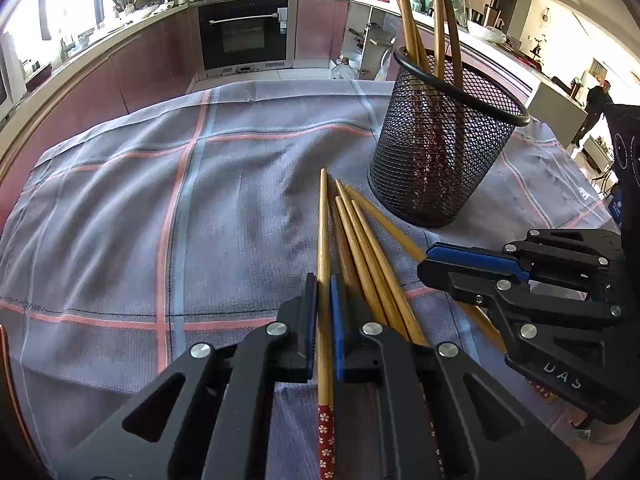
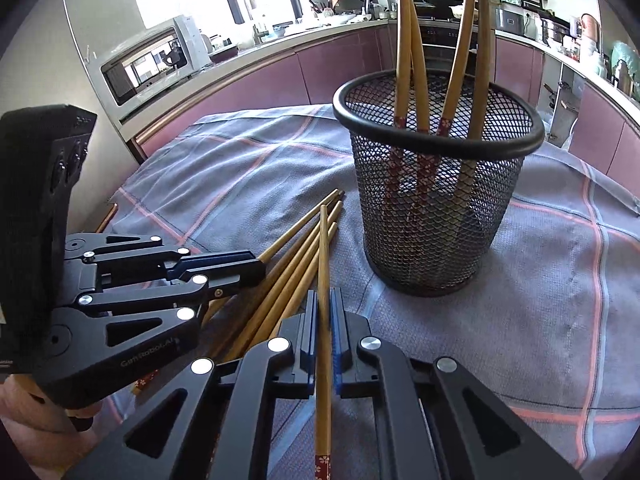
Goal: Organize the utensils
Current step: 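Lift the held chopsticks upright with both grippers and raise them toward the cup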
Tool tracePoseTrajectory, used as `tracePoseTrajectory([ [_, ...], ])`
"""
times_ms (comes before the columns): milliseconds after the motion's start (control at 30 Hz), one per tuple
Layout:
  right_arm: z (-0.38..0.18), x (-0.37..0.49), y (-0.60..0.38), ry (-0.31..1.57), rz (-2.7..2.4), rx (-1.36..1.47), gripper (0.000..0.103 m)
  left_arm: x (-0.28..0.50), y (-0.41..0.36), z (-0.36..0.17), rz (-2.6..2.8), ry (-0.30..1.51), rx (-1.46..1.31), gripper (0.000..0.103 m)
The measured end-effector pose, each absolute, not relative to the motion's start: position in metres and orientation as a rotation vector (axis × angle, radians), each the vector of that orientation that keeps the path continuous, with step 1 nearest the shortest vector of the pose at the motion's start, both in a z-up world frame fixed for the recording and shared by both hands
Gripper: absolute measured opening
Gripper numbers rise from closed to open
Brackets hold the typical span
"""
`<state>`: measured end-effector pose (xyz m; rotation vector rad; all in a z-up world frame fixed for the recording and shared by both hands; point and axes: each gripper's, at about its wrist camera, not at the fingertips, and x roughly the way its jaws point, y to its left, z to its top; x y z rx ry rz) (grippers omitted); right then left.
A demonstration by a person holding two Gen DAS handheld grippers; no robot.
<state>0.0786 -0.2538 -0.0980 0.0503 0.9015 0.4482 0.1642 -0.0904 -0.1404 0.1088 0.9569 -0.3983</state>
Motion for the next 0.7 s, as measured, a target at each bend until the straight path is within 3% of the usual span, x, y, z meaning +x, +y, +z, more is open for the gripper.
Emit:
tracePoseTrajectory([
  [700,-0.072,0.057,-0.257,0.813,0.523,0.081,0.005,0.14,-0.075,-0.106,-0.409,0.883,0.064,0.008],
])
